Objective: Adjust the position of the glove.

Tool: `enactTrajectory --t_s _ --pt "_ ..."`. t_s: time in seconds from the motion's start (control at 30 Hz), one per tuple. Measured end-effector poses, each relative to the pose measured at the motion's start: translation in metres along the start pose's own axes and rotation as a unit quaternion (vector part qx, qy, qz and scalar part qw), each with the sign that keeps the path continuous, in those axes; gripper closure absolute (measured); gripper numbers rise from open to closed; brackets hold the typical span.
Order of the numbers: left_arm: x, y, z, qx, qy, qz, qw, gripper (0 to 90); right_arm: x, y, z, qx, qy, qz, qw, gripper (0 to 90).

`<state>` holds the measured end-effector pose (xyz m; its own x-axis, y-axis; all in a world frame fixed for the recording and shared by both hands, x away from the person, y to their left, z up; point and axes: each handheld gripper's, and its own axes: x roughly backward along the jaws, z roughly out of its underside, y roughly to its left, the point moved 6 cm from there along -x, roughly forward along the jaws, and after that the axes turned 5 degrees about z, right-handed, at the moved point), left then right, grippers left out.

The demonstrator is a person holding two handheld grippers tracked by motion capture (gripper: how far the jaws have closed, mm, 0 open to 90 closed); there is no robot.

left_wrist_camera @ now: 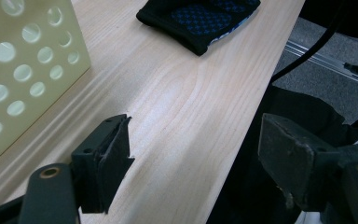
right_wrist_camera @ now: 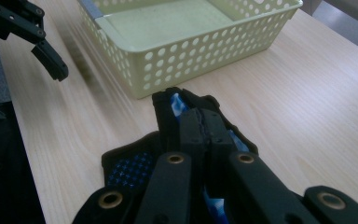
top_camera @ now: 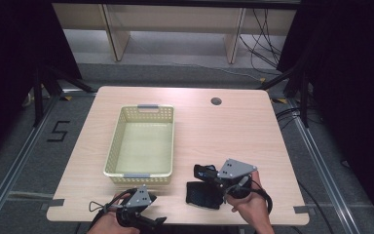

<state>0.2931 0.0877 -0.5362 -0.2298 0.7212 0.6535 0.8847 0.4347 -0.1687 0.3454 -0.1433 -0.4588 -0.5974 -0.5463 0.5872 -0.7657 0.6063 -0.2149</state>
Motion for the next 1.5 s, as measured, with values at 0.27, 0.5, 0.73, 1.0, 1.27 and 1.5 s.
enactTrajectory --t_s 0.27,0.5,0.73,1.0,1.27,1.5 --pt "-0.001 0.0 0.0 0.008 -0.002 0.0 1.0 24.8 -0.008 0.017 0.01 -0.001 0.019 -0.001 0.9998 89.7" --pt "0.0 0.001 0.0 0.0 -0.001 -0.001 1.0 25.0 -0.013 0.025 0.014 0.019 0.023 -0.001 0.9996 89.6" --pt "-0.002 -0.001 0.001 0.007 0.0 -0.001 1.0 25.2 -0.021 0.038 0.025 0.012 0.05 -0.008 0.9987 89.3" --pt "-0.002 0.001 0.002 -0.005 0.008 0.003 0.9999 25.3 -0.031 0.053 0.041 0.023 0.081 -0.032 0.9959 88.9" --pt "-0.004 0.0 0.004 0.015 0.007 0.007 0.9998 25.6 -0.034 0.056 0.049 0.013 0.089 -0.042 0.9951 84.9" --pt "-0.004 0.002 0.003 0.012 0.005 0.008 0.9999 25.9 -0.013 0.028 0.051 -0.11 0.034 -0.001 0.9934 57.8"
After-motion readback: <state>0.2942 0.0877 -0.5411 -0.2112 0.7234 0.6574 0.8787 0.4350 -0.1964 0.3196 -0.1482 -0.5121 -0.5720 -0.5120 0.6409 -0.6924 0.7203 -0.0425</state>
